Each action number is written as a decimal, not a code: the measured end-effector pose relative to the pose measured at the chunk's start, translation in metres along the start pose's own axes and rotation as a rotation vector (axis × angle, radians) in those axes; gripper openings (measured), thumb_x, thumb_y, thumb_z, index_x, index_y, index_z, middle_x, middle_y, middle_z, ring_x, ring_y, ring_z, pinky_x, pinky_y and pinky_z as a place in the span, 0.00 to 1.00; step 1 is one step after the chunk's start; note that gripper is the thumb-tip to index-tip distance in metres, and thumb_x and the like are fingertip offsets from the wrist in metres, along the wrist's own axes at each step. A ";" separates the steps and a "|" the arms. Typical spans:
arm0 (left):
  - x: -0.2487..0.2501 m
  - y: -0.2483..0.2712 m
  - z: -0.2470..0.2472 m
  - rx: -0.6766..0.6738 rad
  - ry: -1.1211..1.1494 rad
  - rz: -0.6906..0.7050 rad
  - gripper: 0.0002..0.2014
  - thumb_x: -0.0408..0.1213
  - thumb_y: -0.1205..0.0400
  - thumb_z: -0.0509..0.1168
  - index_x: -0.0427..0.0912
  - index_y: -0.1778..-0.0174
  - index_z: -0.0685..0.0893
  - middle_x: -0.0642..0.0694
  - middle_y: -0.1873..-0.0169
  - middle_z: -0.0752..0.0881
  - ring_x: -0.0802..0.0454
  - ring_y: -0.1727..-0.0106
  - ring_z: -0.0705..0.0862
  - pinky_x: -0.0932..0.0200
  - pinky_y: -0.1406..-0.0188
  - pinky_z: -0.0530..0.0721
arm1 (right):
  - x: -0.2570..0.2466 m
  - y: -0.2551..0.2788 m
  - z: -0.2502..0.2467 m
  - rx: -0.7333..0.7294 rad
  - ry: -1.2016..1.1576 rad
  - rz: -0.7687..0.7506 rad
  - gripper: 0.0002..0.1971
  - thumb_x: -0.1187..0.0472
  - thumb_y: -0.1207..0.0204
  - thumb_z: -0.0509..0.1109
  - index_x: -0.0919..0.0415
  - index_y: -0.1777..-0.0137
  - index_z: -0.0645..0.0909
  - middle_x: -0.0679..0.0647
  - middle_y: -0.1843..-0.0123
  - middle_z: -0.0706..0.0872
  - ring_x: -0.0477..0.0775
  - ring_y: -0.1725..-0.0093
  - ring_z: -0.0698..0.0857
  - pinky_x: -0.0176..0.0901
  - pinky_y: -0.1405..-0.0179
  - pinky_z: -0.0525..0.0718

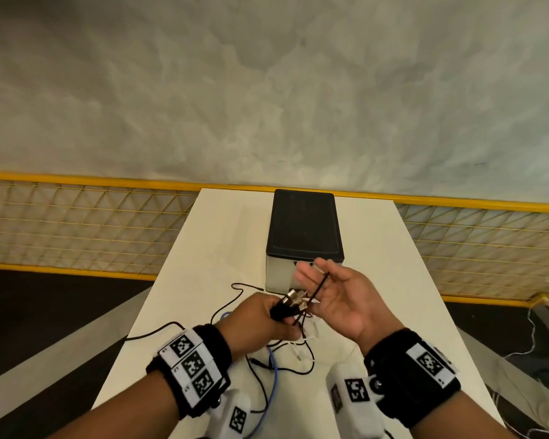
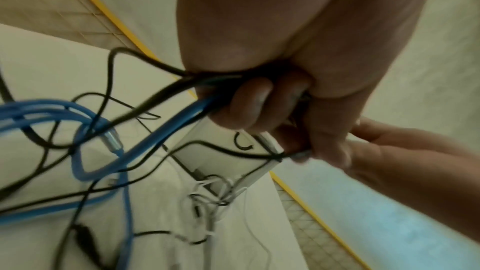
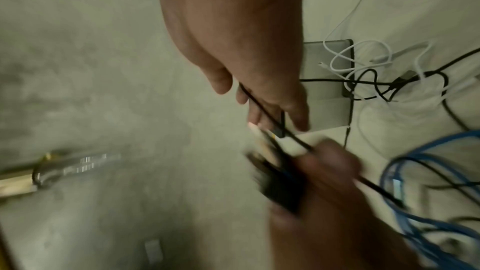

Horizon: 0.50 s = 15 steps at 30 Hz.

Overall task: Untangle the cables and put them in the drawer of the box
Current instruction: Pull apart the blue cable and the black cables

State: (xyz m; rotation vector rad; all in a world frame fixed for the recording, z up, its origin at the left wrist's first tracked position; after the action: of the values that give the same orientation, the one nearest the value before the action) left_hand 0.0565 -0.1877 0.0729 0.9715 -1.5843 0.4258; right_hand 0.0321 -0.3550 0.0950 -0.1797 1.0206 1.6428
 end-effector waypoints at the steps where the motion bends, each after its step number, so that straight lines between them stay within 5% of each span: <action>1: -0.008 0.006 -0.006 -0.031 -0.049 -0.037 0.14 0.29 0.29 0.78 0.48 0.72 0.81 0.56 0.77 0.78 0.59 0.73 0.74 0.65 0.70 0.73 | -0.006 -0.001 -0.001 0.005 -0.025 0.006 0.10 0.56 0.16 0.60 0.58 0.51 0.82 0.62 0.40 0.91 0.61 0.39 0.89 0.64 0.32 0.75; 6: -0.054 0.047 -0.035 -0.303 -0.395 -0.234 0.10 0.38 0.33 0.79 0.51 0.73 0.84 0.53 0.72 0.84 0.59 0.69 0.81 0.60 0.61 0.80 | -0.022 -0.009 -0.012 0.045 -0.074 -0.035 0.11 0.55 0.13 0.57 0.56 0.51 0.80 0.58 0.48 0.94 0.55 0.50 0.93 0.61 0.41 0.80; 8: -0.061 0.059 -0.049 -0.289 -0.388 -0.287 0.08 0.40 0.34 0.79 0.51 0.71 0.86 0.51 0.69 0.85 0.58 0.67 0.83 0.60 0.58 0.81 | -0.024 -0.010 -0.016 0.081 -0.067 -0.048 0.09 0.56 0.13 0.58 0.54 0.46 0.80 0.58 0.49 0.94 0.57 0.48 0.92 0.62 0.44 0.82; 11: -0.047 0.060 -0.066 -0.125 -0.318 -0.234 0.13 0.43 0.33 0.80 0.40 0.62 0.88 0.49 0.67 0.87 0.58 0.65 0.83 0.62 0.59 0.80 | -0.018 -0.013 -0.020 0.075 -0.012 -0.057 0.08 0.56 0.13 0.59 0.54 0.45 0.80 0.59 0.50 0.94 0.58 0.47 0.92 0.62 0.47 0.84; 15: 0.009 0.039 -0.066 0.321 0.032 -0.006 0.08 0.38 0.25 0.78 0.38 0.55 0.89 0.53 0.69 0.90 0.65 0.66 0.84 0.71 0.62 0.80 | -0.002 -0.010 -0.010 0.039 0.060 -0.055 0.07 0.56 0.14 0.61 0.54 0.47 0.80 0.59 0.49 0.92 0.60 0.47 0.90 0.61 0.48 0.83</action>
State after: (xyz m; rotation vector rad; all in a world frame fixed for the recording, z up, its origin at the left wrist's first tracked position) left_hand 0.0679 -0.1201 0.1078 1.2048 -1.5109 0.7029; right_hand 0.0375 -0.3635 0.0855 -0.2302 1.0828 1.5747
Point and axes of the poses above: each hand's wrist, its own y-axis away from the middle knuckle, its own z-axis out of the palm, x = y × z, the point moved 2 cm from there along -y, towards the middle knuckle
